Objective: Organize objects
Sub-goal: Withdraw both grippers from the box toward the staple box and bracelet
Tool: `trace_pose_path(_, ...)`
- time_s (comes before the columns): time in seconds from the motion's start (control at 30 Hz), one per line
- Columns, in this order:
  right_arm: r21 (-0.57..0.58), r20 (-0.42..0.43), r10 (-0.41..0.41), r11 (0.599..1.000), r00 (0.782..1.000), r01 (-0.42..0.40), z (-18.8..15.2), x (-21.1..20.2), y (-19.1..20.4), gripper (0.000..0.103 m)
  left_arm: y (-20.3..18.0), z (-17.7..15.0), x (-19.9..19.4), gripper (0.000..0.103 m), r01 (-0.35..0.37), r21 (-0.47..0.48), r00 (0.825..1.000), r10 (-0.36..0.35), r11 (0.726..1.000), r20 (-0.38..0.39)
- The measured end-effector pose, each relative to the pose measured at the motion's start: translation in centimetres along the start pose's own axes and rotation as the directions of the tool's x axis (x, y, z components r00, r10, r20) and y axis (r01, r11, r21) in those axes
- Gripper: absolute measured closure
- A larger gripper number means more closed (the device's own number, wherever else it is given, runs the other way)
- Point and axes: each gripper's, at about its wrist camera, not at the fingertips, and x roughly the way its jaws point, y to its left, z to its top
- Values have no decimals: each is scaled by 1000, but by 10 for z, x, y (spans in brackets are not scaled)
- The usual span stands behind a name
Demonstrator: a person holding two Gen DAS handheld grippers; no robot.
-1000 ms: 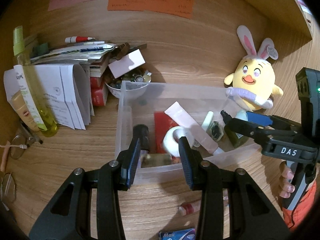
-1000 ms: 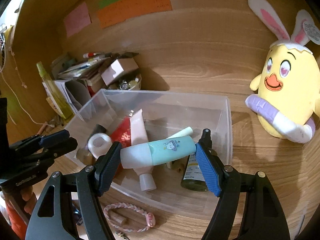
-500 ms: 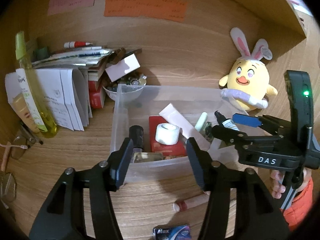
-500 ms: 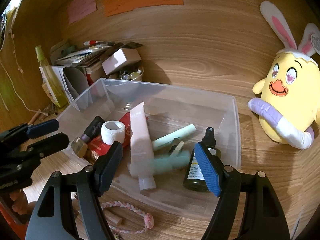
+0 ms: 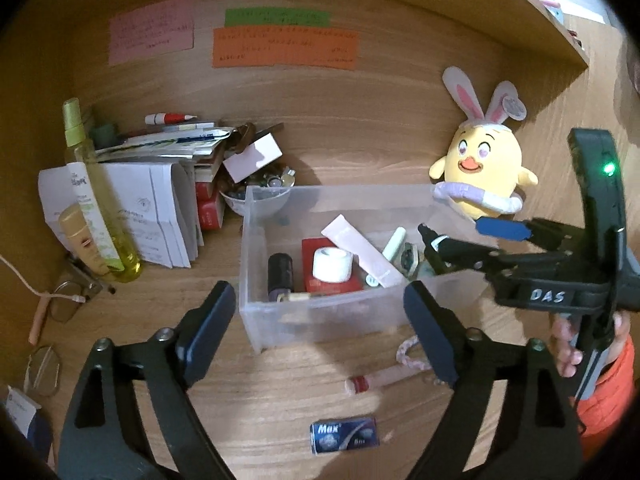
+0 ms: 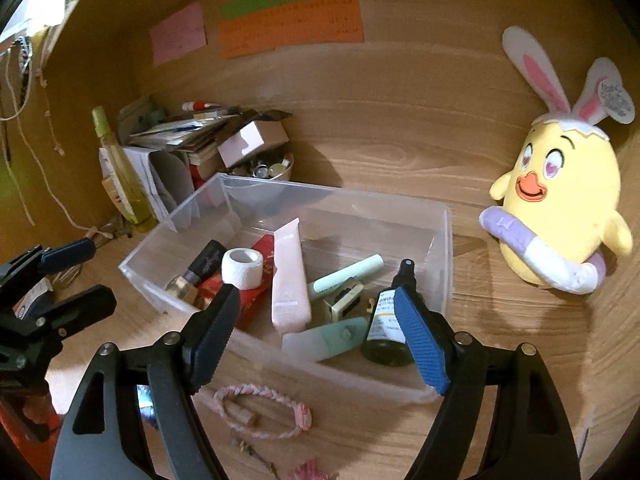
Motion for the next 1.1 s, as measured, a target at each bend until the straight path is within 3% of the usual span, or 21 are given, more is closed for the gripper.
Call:
trace_pose_path(0.47,-26,-8,-7,1000,1000,7,-37,-31,-1,21,-12,-45,5,15,-14,69,990,23,998,-137)
trace_pose_path(0.63,-51,3,-45,998,999,45,-51,-30,0,21,-14,-63,15,15,-4,57,977,16,998,-211)
trace_pose_path(0.8,-30,-59,-45,999,997,43,-67,-15,-6,22,-12,-76,22,15,1,39,966,9,999,-260)
trace_pose_path(1.1,-37,-140,-47,998,989,43,-70,9,-2,37,-17,-87,24,17,22,77,962,0,997,-272)
